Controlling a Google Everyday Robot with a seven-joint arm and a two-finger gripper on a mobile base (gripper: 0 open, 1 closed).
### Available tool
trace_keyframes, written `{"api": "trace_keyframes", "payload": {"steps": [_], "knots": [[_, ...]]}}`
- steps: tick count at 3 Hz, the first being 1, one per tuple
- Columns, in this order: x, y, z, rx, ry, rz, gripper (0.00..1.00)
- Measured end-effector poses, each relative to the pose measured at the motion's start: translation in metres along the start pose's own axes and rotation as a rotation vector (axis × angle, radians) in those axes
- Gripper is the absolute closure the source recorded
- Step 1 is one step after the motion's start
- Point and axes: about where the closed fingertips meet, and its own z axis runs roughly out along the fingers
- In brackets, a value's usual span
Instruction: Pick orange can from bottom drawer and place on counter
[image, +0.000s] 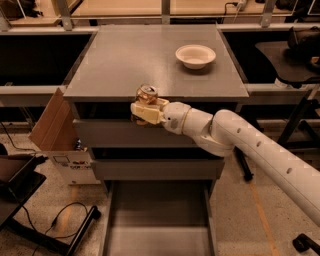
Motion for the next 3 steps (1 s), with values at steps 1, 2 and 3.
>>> {"api": "trace_keyframes", "payload": {"steps": [1,2,3], "knots": [[0.006,0.020,-0.001,-0.029,0.024,-0.010,1.00],[0.001,0.052,-0.011,-0.050,0.054,-0.043,1.00],[-0.023,0.060,-0.019,-0.028,0.065,-0.069,1.00]]}}
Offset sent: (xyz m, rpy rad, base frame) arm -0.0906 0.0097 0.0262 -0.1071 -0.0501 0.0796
